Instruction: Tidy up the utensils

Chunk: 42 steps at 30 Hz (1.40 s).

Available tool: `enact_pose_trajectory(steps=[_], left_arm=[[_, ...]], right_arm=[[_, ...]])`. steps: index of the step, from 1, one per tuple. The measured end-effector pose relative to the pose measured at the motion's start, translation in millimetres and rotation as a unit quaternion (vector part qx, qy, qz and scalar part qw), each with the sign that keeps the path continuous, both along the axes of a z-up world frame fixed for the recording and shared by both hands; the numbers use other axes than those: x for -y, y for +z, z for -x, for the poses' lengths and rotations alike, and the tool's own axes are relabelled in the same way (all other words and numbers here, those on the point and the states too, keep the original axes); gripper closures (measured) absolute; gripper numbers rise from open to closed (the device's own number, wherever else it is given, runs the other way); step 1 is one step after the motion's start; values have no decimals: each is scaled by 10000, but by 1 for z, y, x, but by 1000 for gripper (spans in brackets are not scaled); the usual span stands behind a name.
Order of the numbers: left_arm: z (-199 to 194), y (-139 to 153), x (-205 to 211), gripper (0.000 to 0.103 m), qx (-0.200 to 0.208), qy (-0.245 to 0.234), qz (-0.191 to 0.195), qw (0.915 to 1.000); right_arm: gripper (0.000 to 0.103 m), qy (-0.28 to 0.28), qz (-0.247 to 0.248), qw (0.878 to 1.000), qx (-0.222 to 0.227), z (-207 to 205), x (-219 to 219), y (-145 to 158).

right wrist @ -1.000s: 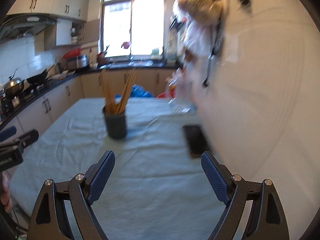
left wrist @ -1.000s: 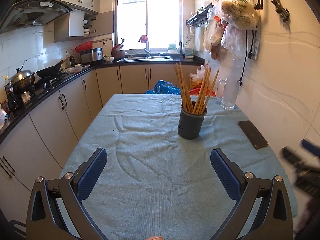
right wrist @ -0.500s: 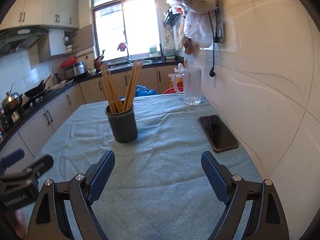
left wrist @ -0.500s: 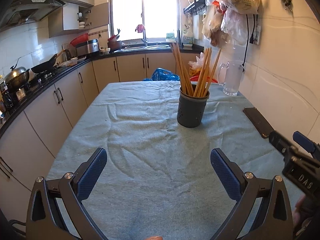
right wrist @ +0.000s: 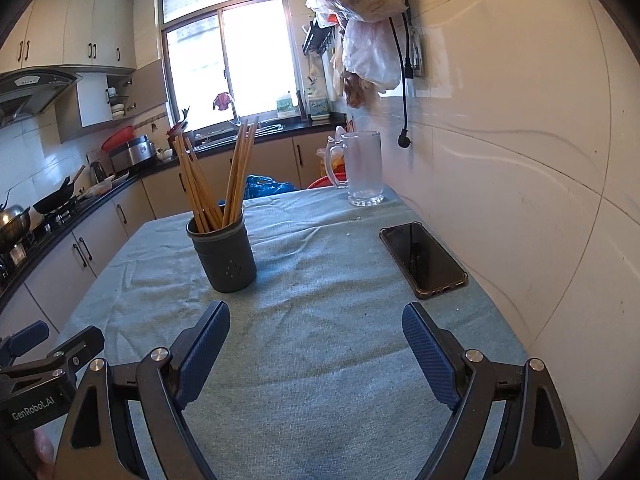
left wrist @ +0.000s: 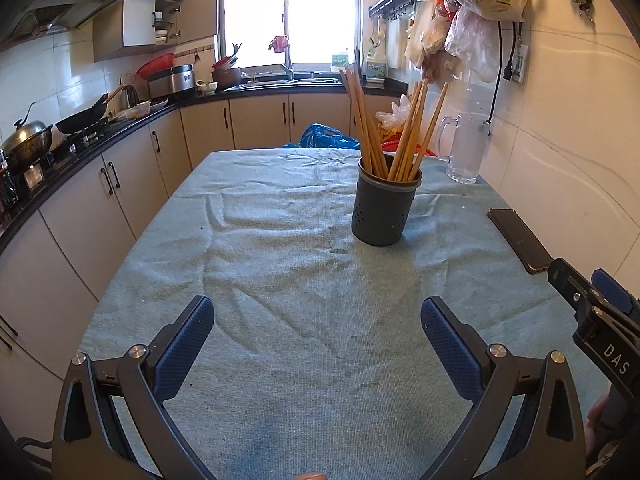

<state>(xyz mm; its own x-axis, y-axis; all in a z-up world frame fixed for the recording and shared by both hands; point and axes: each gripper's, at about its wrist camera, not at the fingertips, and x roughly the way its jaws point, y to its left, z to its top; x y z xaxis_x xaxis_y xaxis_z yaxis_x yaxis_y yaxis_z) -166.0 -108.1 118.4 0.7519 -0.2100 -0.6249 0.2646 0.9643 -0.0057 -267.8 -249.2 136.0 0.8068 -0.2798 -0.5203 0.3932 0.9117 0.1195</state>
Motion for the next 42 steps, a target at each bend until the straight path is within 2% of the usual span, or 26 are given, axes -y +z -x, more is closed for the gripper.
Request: enact_pose_trajectory(steps=[16,42], left_arm=[[-1,-6,-2,0,-79,-11,49,10000],[3,-8,-4,0,-157,-43,89,9998]], right_arm=[[11,50,199,9998,-47,-2,-9,-3],[11,158,220,9995,-163,-2,-15,-9]])
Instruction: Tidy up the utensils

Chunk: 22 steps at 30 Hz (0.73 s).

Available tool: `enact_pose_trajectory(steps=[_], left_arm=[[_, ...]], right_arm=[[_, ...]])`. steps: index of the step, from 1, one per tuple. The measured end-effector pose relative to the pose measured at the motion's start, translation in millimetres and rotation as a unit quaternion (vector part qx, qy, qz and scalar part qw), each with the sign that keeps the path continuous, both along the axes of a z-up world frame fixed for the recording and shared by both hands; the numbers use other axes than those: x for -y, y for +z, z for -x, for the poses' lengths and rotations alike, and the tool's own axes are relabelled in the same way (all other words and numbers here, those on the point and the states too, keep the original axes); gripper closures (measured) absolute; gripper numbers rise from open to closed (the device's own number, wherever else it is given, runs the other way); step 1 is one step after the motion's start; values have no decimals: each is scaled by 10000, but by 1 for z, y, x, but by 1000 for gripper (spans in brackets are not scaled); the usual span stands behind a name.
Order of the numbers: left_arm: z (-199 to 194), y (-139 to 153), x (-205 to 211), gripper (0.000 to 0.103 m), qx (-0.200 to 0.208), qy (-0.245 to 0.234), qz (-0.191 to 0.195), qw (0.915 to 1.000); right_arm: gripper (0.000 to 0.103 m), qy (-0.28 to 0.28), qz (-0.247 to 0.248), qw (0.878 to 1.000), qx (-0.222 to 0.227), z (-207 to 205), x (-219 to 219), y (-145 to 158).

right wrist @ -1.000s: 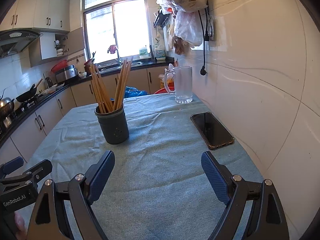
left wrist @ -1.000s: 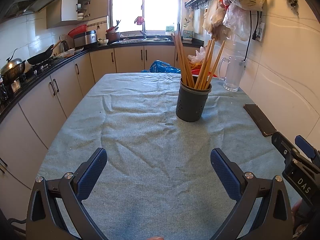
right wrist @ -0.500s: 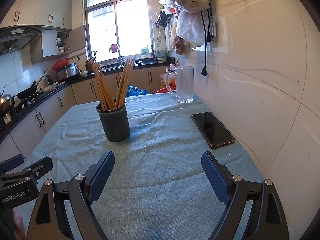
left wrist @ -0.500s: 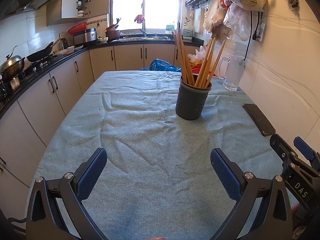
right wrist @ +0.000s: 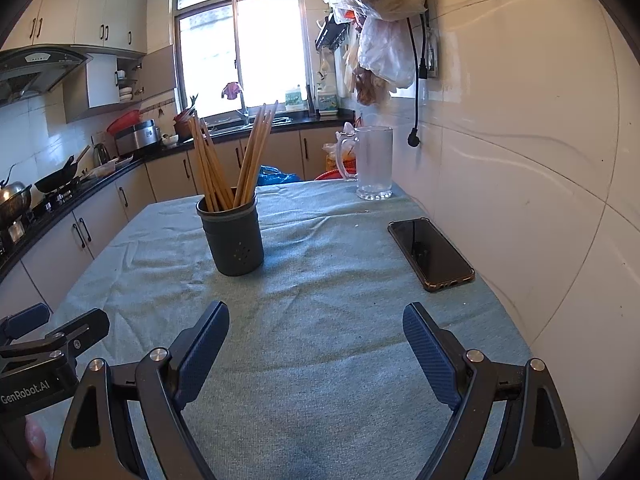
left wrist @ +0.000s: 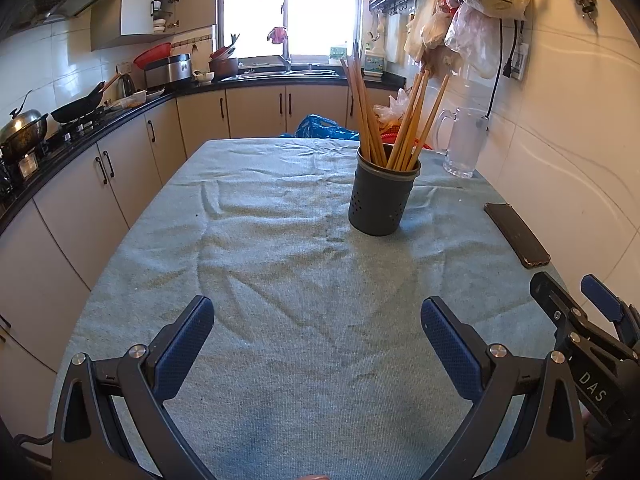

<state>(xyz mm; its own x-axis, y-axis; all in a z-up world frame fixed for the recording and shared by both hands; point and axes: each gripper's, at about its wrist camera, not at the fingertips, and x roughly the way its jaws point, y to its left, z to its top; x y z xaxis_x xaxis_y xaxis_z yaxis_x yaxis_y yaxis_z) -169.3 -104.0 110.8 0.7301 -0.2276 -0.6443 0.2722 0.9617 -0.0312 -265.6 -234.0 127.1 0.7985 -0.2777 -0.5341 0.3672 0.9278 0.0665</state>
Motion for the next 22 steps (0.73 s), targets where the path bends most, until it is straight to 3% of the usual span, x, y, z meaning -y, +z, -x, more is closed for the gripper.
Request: enact_pose_trajectory(steps=[13,22], left_arm=[[-7,-3,-5,0,-5,65,-6,10000],[-22,-14,-7,0,-334,148,21,9993]], right_arm=[[11,-11,40,9999,-112,-7,-1,-7],[11,185,-150,9986,-463,-21,2,-25]])
